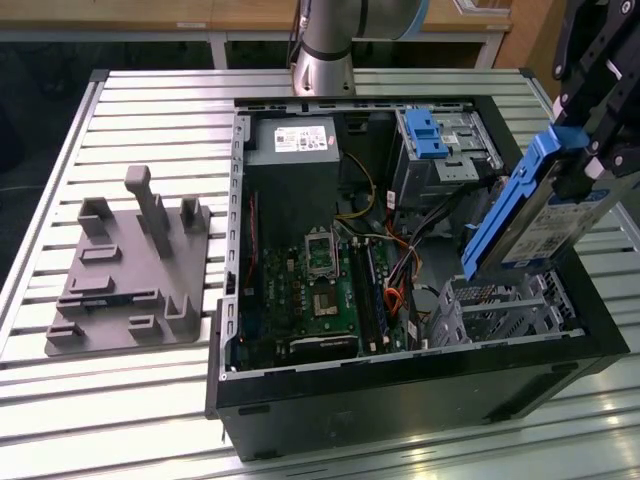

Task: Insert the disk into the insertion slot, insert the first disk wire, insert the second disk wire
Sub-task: 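Insert the disk into the insertion slot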

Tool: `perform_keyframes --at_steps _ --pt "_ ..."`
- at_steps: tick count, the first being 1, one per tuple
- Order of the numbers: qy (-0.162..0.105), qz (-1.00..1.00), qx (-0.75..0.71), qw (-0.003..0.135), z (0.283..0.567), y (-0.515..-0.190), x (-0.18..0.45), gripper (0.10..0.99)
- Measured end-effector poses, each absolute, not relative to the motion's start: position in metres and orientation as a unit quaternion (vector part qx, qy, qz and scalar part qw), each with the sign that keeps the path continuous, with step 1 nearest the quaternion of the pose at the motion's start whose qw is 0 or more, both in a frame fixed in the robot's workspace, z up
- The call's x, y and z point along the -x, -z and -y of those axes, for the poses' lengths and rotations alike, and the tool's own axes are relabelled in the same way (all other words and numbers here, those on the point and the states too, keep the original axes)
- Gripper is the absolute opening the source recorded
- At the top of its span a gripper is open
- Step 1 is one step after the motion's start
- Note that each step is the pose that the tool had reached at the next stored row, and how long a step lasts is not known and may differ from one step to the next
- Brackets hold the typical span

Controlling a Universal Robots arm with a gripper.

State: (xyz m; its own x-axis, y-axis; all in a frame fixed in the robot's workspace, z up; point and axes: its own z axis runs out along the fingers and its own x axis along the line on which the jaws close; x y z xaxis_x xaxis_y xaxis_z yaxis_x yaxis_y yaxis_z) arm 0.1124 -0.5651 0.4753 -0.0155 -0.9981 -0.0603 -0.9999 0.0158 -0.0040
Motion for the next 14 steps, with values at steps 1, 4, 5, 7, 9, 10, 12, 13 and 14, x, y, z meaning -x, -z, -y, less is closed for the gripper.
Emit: perform_keyframes --at_steps 1,4,5,7,9,10,12,13,14 --pt "-0.02 -0.712 0.701 0.023 0.5651 -0.4748 -0.1124 0.365" --pt "-0.02 -0.712 0.701 0.023 0.5653 -0.473 -0.1124 0.365" --pt "-0.02 -0.712 0.701 0.023 0.5653 -0.4725 -0.1124 0.365" --pt "-0.02 -0.712 0.701 0.023 0.5654 -0.4716 -0.1124 0.365" --pt "-0.02 -0.712 0.701 0.023 0.5658 -0.4708 -0.1124 0.365" --pt "-0.02 -0.712 0.701 0.023 0.5659 -0.4704 -0.1124 0.365" --pt "-0.02 -0.712 0.701 0.023 0.5662 -0.4693 -0.1124 0.365" --pt "-0.02 -0.712 0.701 0.023 0.5663 -0.4686 -0.1124 0.365" --pt "-0.02 -0.712 0.701 0.023 0.5664 -0.4679 -0.1125 0.365"
